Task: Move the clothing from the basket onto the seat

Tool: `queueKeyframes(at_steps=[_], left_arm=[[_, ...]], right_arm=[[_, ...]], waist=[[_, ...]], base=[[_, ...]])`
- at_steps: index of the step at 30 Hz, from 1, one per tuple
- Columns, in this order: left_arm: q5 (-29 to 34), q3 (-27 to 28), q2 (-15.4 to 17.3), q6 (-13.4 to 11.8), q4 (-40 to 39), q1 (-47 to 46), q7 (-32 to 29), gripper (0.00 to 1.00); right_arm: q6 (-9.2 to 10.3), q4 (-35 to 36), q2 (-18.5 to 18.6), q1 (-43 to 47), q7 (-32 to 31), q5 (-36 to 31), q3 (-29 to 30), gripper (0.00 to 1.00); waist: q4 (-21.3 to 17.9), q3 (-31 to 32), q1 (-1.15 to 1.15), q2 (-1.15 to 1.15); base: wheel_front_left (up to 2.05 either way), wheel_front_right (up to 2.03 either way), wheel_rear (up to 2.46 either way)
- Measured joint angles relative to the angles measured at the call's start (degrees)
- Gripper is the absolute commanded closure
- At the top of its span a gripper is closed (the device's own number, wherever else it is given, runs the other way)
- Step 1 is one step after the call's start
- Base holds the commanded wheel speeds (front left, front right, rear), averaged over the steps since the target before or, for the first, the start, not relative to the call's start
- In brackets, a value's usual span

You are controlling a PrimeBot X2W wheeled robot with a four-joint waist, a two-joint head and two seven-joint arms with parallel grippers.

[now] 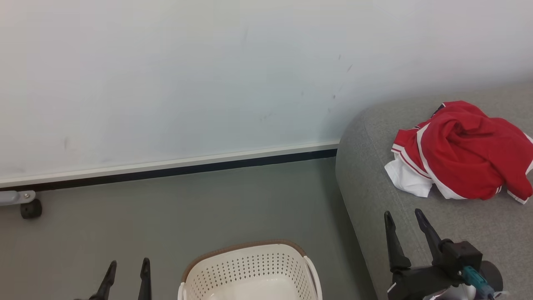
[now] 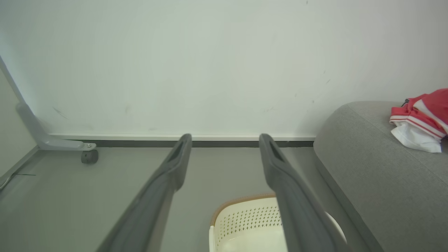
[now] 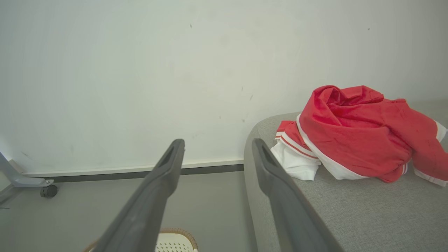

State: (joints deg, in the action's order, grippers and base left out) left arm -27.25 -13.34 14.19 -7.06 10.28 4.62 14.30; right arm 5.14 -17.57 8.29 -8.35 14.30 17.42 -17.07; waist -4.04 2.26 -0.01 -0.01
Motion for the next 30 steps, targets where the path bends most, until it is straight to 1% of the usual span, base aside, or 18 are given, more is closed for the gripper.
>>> queueKeyframes(at_steps=[2,9,12,27,30], left_arm=[[0.1,0.7,-0.19,-0.01,-0.89,1.24,0.0,0.0],[0.76,3.32,-1.18,-0.07,-3.81,4.03,0.0,0.0],[2.22,3.78,-1.76,-0.07,-4.74,4.77,0.0,0.0],[4.35,6.09,-2.93,-0.07,-7.04,5.34,0.0,0.0],[5.68,6.14,-3.01,-0.07,-7.24,5.34,0.0,0.0]], right_arm=[[0.4,1.42,0.04,1.18,0.0,-0.2,0.15,0.0],[0.67,4.97,0.11,4.94,0.0,-0.33,0.94,0.0],[0.92,6.15,0.2,6.17,0.0,-0.33,1.51,0.0],[0.99,9.48,0.25,7.16,0.0,-0.33,2.38,0.0],[0.99,9.82,0.25,7.16,0.0,-0.34,2.44,0.0]], waist=[[0.07,0.35,0.0,0.0],[-0.01,1.28,0.0,0.01],[-0.11,1.35,0.01,0.01],[-0.21,1.07,0.0,0.01],[-0.09,0.95,0.01,0.01]], base=[[0.0,0.0,0.0],[0.0,0.0,0.0],[0.0,0.0,0.0],[0.0,0.0,0.0],[0.0,0.0,0.0]])
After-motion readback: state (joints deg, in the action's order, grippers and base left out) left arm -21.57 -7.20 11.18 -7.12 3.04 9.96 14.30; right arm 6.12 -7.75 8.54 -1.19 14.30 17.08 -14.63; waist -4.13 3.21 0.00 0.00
